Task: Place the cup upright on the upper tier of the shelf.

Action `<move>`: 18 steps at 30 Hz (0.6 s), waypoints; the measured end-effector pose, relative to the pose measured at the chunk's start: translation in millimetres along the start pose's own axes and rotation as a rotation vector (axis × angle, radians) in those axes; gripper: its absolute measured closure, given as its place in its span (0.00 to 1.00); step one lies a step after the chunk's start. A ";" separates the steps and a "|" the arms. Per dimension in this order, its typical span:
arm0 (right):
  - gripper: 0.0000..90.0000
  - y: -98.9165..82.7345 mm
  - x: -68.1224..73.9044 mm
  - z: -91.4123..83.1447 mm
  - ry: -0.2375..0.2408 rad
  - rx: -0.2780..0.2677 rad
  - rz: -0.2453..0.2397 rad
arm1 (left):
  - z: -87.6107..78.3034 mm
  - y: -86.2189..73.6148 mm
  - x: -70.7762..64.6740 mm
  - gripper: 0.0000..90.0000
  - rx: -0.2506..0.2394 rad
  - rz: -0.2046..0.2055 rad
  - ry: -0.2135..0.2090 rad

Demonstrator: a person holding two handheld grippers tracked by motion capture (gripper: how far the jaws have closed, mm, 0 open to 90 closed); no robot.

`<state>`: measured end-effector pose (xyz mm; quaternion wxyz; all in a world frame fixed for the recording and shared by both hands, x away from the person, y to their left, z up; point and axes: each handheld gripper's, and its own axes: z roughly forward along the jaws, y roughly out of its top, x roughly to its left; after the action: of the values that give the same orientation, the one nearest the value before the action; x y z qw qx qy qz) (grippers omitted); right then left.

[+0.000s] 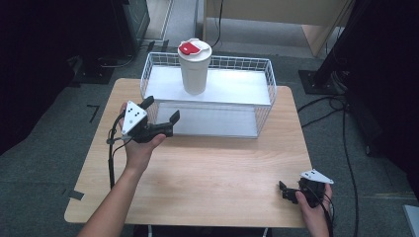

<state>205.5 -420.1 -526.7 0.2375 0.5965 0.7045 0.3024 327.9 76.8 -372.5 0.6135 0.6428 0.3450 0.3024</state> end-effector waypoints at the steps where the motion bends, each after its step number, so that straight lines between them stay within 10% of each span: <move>1: 0.00 0.0 0.0 0.0 0.000 0.000 0.000 | -2.8 -2.3 1.6 0.03 0.004 -0.002 0.001; 18: 0.00 0.0 -0.1 0.1 0.000 -0.001 -0.001 | -43.3 -37.0 20.5 0.02 0.058 -0.016 0.048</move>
<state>205.6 -420.2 -526.8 0.2380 0.5960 0.7047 0.3026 301.9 118.9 -407.2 0.5888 0.6500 0.3732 0.3026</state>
